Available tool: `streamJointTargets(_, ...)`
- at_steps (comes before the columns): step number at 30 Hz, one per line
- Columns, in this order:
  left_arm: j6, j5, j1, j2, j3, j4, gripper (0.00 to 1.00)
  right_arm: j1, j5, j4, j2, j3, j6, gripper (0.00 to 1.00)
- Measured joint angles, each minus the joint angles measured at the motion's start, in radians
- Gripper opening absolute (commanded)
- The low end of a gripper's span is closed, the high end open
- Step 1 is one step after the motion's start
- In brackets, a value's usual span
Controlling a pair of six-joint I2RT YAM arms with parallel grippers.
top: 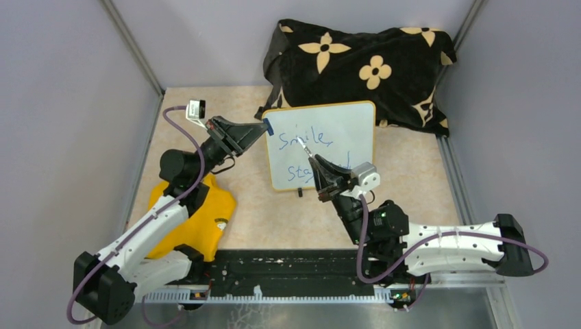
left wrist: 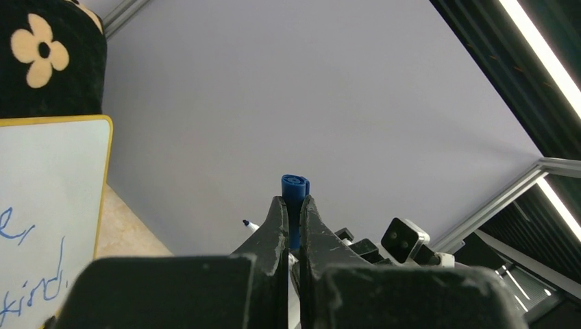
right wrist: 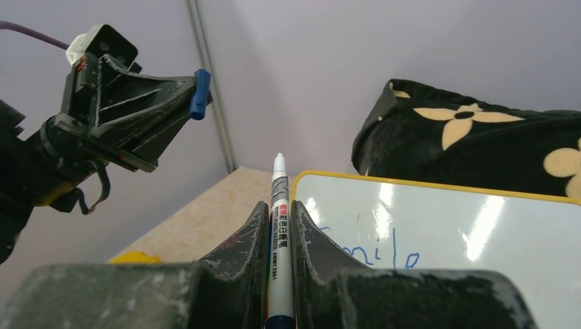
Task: Write a sentence on the whiteboard
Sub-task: Close the whiteboard marker at the center of the board.
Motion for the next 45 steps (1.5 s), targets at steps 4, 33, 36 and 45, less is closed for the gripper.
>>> streamJointTargets(4,-0.033,0.010,0.000,0.006,-0.001,0.032,0.00,0.000,-0.054,-0.009,0.003,0.000,0.038,0.00)
streamJointTargets(33,-0.381,-0.136,0.000,0.005,-0.082,0.083,0.00,0.000,-0.218,0.126,0.105,0.040,0.071,0.00)
streamJointTargets(36,-0.383,-0.135,0.000,0.012,-0.076,0.077,0.00,0.000,-0.221,0.124,0.105,0.040,0.076,0.00)
streamJointTargets(45,-0.388,-0.109,0.000,0.038,-0.053,0.074,0.00,0.000,-0.222,0.126,0.105,0.040,0.078,0.00)
